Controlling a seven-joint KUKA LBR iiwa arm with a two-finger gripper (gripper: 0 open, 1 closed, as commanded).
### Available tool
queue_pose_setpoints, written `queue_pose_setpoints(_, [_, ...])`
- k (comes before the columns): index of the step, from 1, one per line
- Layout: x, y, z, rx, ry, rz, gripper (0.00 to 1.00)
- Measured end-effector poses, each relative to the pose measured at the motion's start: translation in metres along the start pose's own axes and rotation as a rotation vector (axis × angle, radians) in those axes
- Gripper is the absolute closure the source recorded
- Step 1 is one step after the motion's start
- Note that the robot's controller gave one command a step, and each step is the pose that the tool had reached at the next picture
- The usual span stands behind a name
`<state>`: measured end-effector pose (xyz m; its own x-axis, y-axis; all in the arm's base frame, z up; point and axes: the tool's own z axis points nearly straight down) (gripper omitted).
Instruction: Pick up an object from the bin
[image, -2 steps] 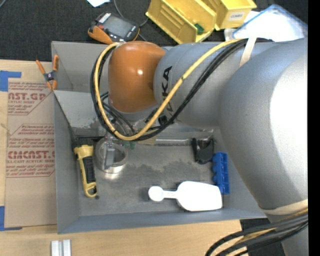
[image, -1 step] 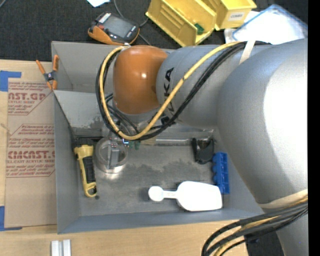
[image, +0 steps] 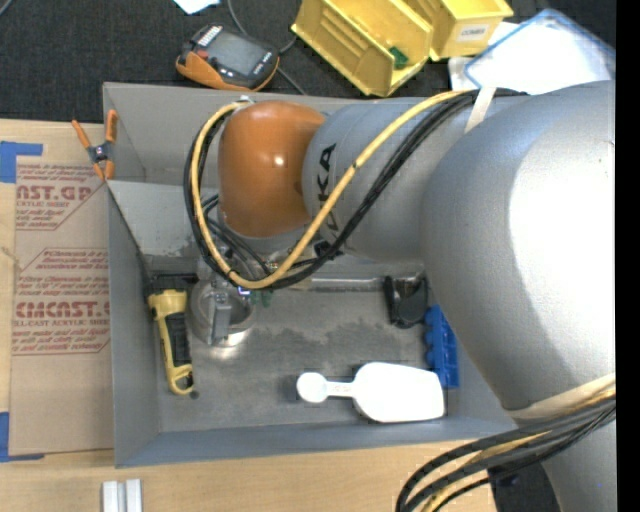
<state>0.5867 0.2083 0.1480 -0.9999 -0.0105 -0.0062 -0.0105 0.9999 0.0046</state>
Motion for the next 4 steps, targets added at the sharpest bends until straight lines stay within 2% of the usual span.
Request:
queue_pose_setpoints(1, [-0.003,-0.013,0.021,0.002,-0.002,-0.007,0.0])
queue_pose_setpoints(2, [0.035,-0.056,0.045,0.0,-0.001,-0.176,0.0])
queue_pose_setpoints(3, [0.013,-0.017,0.06,0.004,0.0,-0.226,0.0])
queue_pose_setpoints(4, [0.037,-0.074,0.061,0.002,0.001,-0.279,0.0])
